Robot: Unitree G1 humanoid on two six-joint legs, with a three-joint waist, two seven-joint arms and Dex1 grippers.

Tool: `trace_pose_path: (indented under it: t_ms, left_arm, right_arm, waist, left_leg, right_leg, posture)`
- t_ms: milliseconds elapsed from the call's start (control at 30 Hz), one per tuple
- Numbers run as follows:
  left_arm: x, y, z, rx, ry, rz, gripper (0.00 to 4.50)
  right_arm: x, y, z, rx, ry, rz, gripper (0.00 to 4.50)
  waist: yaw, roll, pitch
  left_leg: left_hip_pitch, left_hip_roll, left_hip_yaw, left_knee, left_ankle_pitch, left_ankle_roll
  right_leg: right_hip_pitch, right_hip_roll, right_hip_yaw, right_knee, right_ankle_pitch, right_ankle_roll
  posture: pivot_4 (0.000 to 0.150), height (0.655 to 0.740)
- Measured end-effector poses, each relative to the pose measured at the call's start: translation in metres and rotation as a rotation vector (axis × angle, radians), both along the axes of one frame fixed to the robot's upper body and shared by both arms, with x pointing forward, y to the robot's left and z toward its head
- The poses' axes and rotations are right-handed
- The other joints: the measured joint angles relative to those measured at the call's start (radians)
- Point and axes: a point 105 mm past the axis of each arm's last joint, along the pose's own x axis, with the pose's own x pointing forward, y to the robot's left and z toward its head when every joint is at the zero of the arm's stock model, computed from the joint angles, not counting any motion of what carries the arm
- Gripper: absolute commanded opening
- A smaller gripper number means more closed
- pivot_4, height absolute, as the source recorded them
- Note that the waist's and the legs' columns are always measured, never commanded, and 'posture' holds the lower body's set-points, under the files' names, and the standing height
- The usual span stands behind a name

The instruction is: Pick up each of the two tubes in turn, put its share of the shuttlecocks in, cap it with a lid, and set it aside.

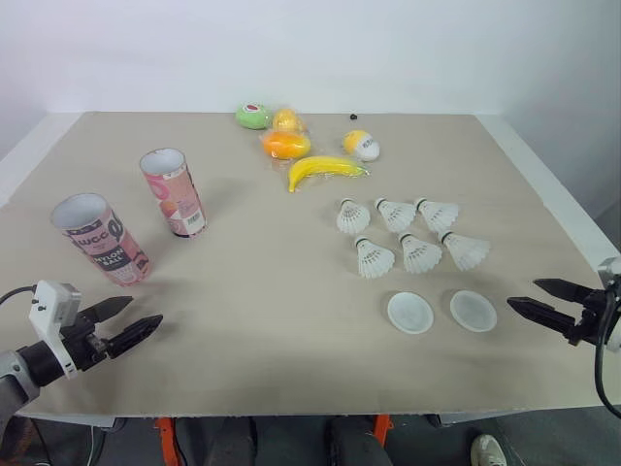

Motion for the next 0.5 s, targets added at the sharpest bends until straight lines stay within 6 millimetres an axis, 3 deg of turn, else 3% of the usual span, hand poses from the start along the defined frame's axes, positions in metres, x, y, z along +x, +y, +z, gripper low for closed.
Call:
trace_pose_path:
  t_ms: [500]
  left_arm:
    - [0.0022,-0.0007,-0.0001,-0.013,0.0,0.025,4.5]
  right_arm:
    - [0.0053,0.0066,-0.0014,0.003,-0.002,0.034,4.47]
  waist:
    - [0.0,0.0,0.0]
  left_leg:
    - [0.0,0.0,0.0,0.0,0.0,0.0]
  right_leg:
    - [0.0,0.0,0.0,0.0,0.0,0.0]
  posture:
    - [0.15,0.6917]
